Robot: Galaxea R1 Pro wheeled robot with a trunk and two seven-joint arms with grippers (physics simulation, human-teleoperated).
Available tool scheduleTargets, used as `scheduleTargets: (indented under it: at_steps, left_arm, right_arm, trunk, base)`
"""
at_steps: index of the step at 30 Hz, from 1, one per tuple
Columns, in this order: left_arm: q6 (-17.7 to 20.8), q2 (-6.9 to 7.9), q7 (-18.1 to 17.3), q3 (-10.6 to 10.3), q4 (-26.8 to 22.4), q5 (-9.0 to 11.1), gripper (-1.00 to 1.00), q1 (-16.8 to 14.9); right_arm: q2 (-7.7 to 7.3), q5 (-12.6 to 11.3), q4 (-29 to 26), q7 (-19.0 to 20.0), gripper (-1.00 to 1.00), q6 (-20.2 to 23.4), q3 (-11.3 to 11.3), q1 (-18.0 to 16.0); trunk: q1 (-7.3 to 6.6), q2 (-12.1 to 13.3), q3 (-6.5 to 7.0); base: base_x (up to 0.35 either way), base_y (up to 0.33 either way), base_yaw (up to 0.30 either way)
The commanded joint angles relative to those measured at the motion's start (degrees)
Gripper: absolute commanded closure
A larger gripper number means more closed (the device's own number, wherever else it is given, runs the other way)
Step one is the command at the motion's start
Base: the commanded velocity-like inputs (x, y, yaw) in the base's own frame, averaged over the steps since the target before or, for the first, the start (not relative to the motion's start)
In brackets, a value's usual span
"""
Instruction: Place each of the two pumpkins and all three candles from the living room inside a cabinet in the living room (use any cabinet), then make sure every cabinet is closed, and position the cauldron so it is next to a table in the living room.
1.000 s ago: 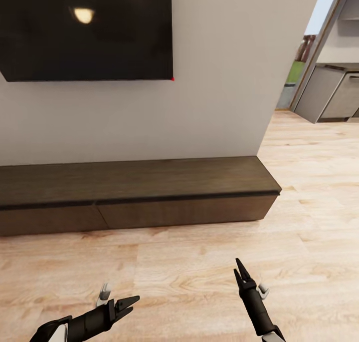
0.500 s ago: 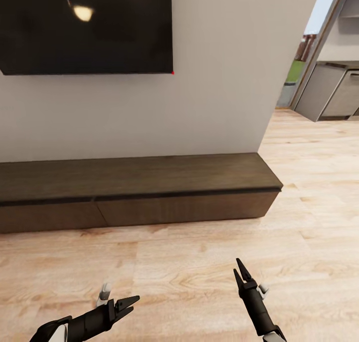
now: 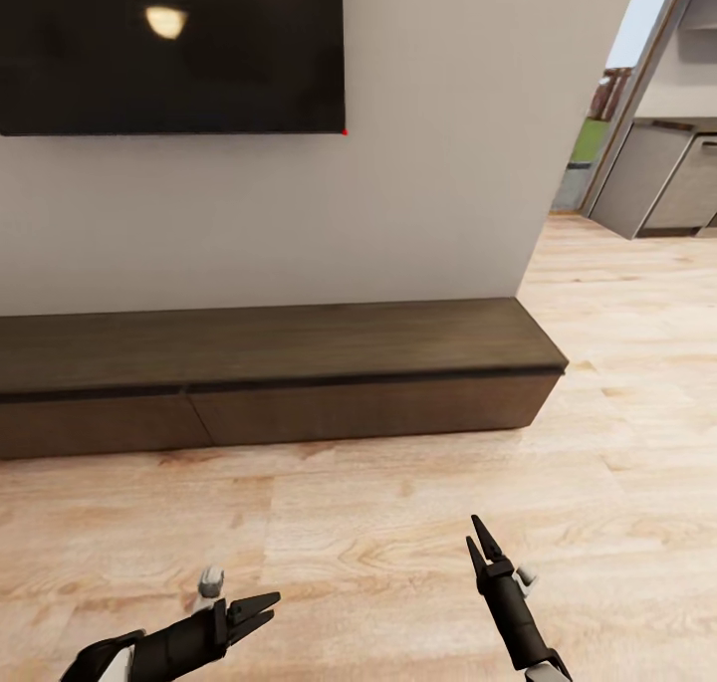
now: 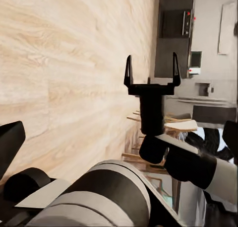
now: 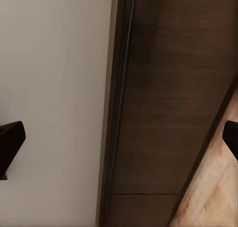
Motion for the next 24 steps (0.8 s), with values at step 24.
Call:
scheduleTargets:
  at_steps: [24]
  left_arm:
    - [0.36, 1.18, -9.85, -2.69, -0.2, -2.39, -1.0, 0.06]
  right_arm:
    - [0.23, 0.33, 1.92, -0.69, -1.0, 2.73, -0.57, -0.03]
  trunk:
    - [0.66, -1.23, -0.59]
  base:
    - [0.078, 0.0, 0.0]
